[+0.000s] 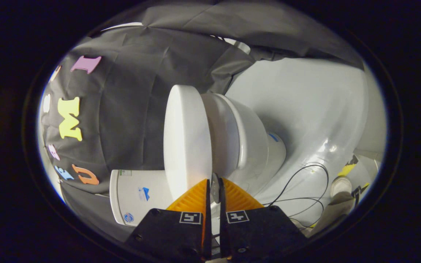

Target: Open the toilet lid.

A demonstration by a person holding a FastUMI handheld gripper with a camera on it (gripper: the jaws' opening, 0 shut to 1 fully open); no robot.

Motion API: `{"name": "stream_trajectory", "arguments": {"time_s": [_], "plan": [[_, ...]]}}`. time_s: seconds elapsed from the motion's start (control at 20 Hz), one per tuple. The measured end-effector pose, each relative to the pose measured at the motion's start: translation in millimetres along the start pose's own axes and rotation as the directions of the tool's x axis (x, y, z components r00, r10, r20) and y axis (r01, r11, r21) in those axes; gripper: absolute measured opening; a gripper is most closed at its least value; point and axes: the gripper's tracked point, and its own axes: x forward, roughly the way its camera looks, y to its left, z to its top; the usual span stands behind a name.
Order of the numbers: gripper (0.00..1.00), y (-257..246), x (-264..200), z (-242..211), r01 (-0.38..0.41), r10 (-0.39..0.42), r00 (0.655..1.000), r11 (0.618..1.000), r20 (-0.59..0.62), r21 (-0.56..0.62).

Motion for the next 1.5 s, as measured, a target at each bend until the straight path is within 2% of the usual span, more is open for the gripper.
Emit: {"name": "stream_trajectory", "arguments": {"time_s": [0.15, 0.55, 0.8, 0.95, 1.25, 1.5], "plan": [[0.12, 21.1, -10.0, 1.8, -0.01, 0.01, 1.0, 0.999, 0.003, -0.052], [0.12, 51.1, -22.8, -7.8, 0.041, -0.037, 0.999, 0.983, 0.026, -0.178], [0.12, 84.3, -33.2, -15.8, 0.052, -0.043, 0.998, 0.957, 0.039, -0.284], [0.12, 92.9, -36.6, -21.2, 0.1, -0.085, 0.995, 0.917, 0.056, -0.386], [0.12, 113.5, -42.2, -31.4, 0.106, -0.086, 0.994, 0.902, 0.066, -0.418], [0.12, 133.2, -46.7, -41.0, 0.122, -0.095, 0.992, 0.871, 0.08, -0.476]]}}
